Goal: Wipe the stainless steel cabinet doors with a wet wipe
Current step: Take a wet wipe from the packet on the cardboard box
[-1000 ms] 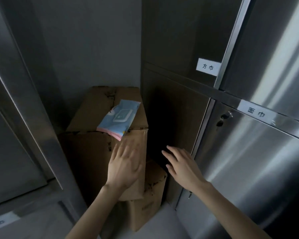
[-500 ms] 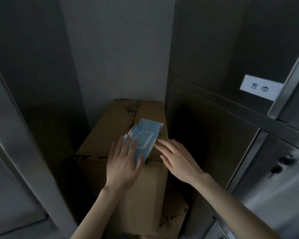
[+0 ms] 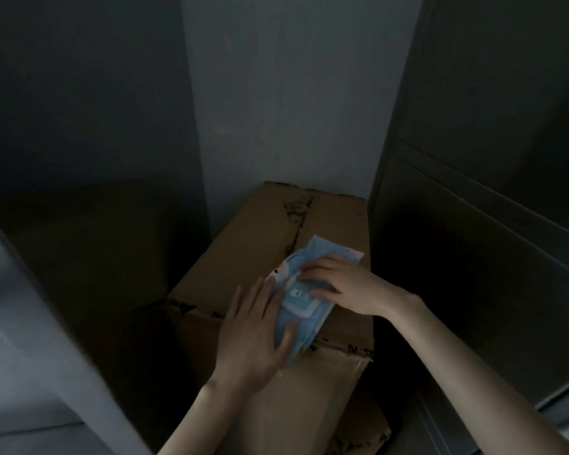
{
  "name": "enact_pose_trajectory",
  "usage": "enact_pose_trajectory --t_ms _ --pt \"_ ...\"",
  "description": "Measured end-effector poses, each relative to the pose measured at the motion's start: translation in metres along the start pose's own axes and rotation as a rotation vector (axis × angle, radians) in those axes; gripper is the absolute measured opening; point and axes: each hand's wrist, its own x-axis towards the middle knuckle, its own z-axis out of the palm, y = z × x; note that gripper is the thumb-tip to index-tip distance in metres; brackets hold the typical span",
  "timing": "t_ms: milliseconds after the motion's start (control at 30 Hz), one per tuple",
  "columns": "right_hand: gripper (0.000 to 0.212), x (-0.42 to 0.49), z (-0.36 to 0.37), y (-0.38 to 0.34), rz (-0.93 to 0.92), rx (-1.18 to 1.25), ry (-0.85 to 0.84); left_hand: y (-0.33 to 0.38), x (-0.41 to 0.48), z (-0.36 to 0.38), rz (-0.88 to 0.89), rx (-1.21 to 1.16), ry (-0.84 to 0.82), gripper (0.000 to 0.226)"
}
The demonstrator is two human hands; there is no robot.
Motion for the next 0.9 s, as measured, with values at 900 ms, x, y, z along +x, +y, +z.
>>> enact_pose_trajectory --t_ms 900 --pt "0.030 -0.016 0.008 0.025 -0.166 0.365 0.466 0.014 0.015 0.006 -0.192 -0.119 -0.084 0.091"
